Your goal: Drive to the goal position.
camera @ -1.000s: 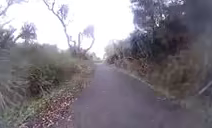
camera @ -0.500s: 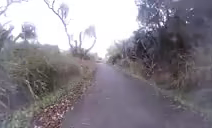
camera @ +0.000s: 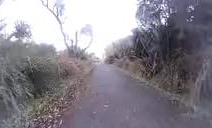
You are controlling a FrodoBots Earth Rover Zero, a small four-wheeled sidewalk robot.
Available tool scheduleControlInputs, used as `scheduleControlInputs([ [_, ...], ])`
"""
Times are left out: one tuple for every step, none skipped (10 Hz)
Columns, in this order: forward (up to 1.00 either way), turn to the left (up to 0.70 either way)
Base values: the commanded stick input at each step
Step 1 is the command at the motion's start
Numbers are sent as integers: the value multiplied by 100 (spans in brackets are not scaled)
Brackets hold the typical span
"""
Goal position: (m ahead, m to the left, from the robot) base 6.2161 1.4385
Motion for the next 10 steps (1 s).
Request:
scheduleControlInputs([
  [70, -11],
  [70, -5],
  [70, -35],
  [70, -35],
  [70, -35],
  [70, -35],
  [70, -35],
  [70, -35],
  [70, -28],
  [70, -15],
])
